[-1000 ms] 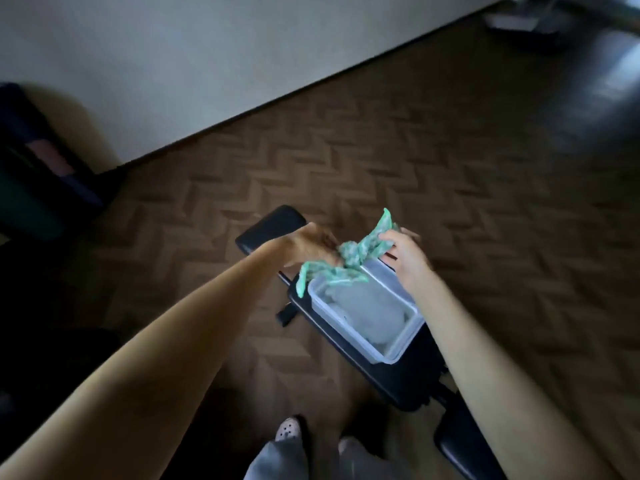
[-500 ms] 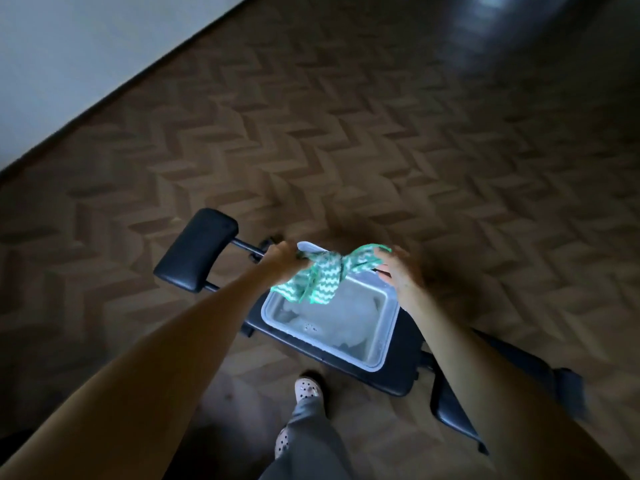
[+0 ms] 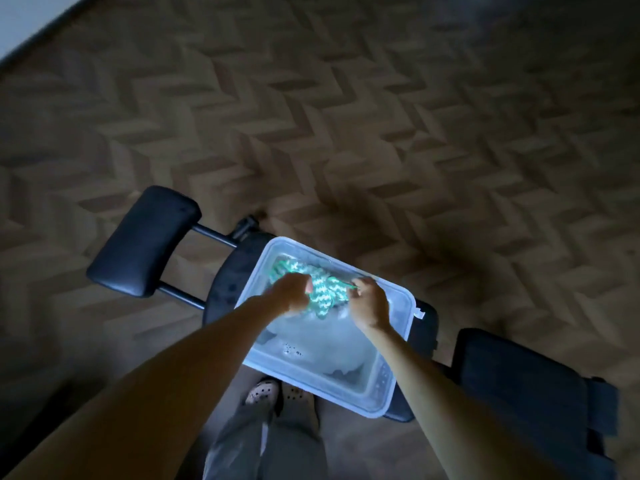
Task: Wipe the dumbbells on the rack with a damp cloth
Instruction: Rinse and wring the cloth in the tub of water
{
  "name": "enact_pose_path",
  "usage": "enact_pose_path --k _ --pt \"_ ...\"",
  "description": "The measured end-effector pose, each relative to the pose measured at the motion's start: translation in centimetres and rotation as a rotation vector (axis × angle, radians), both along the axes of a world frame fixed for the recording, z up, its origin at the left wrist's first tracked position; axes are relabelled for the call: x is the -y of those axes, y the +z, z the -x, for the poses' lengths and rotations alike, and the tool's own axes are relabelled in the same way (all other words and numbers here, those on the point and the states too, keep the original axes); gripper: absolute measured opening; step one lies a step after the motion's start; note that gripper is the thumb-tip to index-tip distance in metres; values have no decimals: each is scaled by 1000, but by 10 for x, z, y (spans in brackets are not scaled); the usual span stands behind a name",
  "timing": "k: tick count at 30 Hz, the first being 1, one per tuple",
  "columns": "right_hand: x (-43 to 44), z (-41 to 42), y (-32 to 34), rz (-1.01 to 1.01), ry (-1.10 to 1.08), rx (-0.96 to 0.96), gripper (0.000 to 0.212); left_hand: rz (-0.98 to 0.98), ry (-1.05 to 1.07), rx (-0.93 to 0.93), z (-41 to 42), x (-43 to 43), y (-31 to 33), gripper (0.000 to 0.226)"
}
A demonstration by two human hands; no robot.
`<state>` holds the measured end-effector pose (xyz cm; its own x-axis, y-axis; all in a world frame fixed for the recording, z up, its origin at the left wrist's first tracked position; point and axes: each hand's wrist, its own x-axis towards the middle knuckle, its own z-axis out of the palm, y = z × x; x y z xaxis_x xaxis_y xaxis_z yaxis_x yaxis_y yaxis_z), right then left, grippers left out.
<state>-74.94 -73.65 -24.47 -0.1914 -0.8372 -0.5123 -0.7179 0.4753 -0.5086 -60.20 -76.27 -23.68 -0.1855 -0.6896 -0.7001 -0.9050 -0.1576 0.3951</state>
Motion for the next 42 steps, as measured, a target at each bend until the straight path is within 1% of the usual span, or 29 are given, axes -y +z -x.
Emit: enact_pose_path --k 2,4,7,9,10,11,13,15,16,17,18,20,21,22,24,26,27,28,30,32,34,35,36,38,39,40,41,42 --pt "-1 -2 -27 11 13 8 27 -68 -72 -47 10 -2 -27 45" --pt "-3 -3 -48 15 13 96 23 -64 -76 -81 19 -5 -47 48" --pt "-3 -1 -70 -85 88 193 22 -60 -37 -85 23 1 -78 35" --pt "-2 3 -85 -172 173 180 26 -82 -20 -57 22 7 -95 33" --pt "-2 5 -92 -185 183 145 27 -94 -23 -52 20 9 -100 36" --pt "-2 6 -97 -189 166 97 27 -97 -25 -43 18 9 -104 43" --pt "-2 7 -105 -227 92 65 24 -76 -104 42 16 10 -109 50" --pt "0 8 -105 -286 92 75 31 -28 -190 135 13 11 -110 45" --pt "2 10 -102 -303 97 66 33 -2 -190 158 12 13 -109 40" --pt "4 13 -100 -291 70 41 34 20 -162 165 11 15 -109 37" --pt "5 17 -96 -236 12 1 33 38 -106 163 10 17 -105 34" --pt "3 23 -90 -130 -146 -58 23 102 24 188 10 23 -96 35" --pt "0 24 -87 -95 -197 -62 26 152 56 221 10 24 -92 35" --pt "-2 24 -86 -50 -221 -35 30 201 50 253 10 24 -87 36" --pt "-6 22 -84 43 -216 105 32 273 -34 249 10 21 -81 42" --pt "-8 19 -80 44 -159 204 21 291 -176 177 11 15 -84 48" --pt "-8 18 -79 -5 -103 229 24 263 -243 137 12 13 -87 49" --pt "-8 16 -80 -77 -34 246 31 208 -298 110 12 11 -91 47" --pt "-8 12 -86 -254 109 245 40 96 -380 107 14 8 -96 43" --pt "-7 11 -96 -373 279 116 41 45 -401 151 14 7 -101 39" --pt "-5 11 -98 -393 329 -33 34 57 -398 249 13 7 -106 36" --pt "-3 13 -97 -336 266 -89 30 83 -382 292 12 9 -106 35" --pt "-2 14 -99 -282 139 -96 28 107 -353 320 12 9 -107 35" --pt "0 13 -99 -180 -88 -78 28 108 -200 317 12 12 -106 36" --pt "3 12 -98 -172 -161 -21 29 97 -85 284 12 13 -104 35" --pt "5 10 -98 -180 -219 78 28 95 16 233 12 14 -105 34" --pt "6 8 -97 -198 -296 225 24 112 85 168 12 15 -104 31" --pt "7 6 -93 -238 -396 410 19 142 118 98 13 14 -104 29"
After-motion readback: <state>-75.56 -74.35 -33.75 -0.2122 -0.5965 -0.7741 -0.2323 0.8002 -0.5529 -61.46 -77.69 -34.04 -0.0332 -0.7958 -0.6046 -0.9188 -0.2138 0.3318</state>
